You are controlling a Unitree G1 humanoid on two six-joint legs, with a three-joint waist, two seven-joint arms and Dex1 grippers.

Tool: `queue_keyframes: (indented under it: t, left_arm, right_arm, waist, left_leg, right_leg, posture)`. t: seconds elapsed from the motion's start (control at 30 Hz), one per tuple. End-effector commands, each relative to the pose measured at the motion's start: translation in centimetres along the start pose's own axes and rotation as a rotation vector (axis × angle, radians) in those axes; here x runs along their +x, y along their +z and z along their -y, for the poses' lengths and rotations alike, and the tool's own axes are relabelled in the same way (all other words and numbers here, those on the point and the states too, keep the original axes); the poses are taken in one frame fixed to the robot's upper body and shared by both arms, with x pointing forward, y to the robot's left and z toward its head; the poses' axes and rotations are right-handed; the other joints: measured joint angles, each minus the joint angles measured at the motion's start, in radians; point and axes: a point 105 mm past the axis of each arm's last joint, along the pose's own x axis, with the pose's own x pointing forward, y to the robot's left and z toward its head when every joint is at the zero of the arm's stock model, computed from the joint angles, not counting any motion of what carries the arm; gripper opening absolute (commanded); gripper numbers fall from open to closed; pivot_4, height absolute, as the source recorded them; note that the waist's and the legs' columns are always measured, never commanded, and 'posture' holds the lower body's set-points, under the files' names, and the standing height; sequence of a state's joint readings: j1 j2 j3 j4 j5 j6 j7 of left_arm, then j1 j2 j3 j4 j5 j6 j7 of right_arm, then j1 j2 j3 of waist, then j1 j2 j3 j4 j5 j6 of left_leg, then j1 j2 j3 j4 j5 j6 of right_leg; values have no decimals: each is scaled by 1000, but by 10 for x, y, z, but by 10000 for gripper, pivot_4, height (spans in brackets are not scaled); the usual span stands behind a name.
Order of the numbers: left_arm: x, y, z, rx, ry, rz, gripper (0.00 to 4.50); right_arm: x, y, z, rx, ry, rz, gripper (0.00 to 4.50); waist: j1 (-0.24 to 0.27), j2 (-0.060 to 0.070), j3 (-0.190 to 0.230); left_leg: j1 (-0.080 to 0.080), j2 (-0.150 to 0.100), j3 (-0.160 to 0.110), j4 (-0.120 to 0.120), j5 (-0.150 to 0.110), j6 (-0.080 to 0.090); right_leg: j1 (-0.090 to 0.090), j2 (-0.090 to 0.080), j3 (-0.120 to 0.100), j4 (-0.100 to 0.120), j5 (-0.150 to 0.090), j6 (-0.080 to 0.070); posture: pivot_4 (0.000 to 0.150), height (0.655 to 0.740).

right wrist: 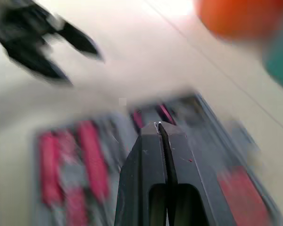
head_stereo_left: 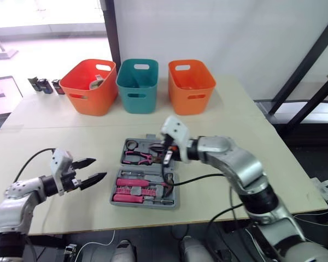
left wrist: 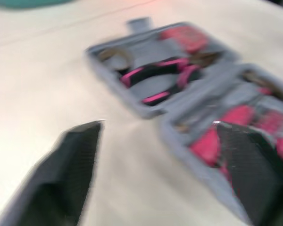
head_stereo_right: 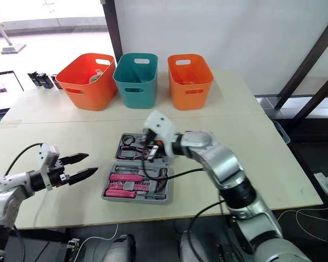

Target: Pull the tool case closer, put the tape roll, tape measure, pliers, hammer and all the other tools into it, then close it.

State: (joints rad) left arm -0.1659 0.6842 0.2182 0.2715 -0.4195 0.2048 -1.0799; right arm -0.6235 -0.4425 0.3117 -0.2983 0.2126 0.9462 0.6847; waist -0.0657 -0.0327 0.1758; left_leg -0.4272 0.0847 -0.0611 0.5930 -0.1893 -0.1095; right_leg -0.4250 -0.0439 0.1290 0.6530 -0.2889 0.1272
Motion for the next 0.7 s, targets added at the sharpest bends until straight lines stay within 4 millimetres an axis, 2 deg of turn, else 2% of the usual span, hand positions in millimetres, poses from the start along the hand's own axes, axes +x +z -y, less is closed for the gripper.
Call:
queue_keyframes:
  t: [0.03,0.17,0.3,0.43,0.57,0.7]
  left_arm:
    - [21,8,-7,52,29,14,20802]
    - [51,-2,-10,91,41,-45,613]
    - [68,-19,-3,154,-14,-140,613]
    - [74,-34,6,198,-65,-216,613]
    - [77,-42,13,204,-76,-248,613]
    - [75,-38,24,189,-82,-231,613]
  right_arm:
    - [-8,-45,14,-15,-112,-186,0]
    - [-5,-80,12,-73,-153,-341,0]
    - [8,-88,9,-101,-165,-393,0]
    - [19,-92,0,-131,-135,-435,0]
    - [35,-78,-12,-162,-89,-391,0]
    - [49,-66,-22,-193,-47,-368,0]
  waist:
    - [2,0,0]
    - [-4,0,0]
    - [-6,0,0]
    - [-2,1,-1]
    - [-3,1,-1]
    - [-7,1,-1]
  left_leg:
    - [0,0,0,0,0,0]
    - [0,0,0,0,0,0]
    - [0,0,0,1,0,0]
    - [1,0,0,1,0,0]
    - [2,0,0,2,0,0]
    - [5,0,0,2,0,0]
  right_leg:
    - [0,0,0,0,0,0]
    - [0,0,0,0,1,2]
    - [0,1,0,0,2,3]
    - [1,1,0,1,2,3]
    - [3,1,0,1,3,3]
    - [5,1,0,1,3,3]
  posture:
    - [1500,7400]
    - [1500,7400]
    - [1500,7400]
    - [1500,7400]
    - [1500,7400]
    - [1500,7400]
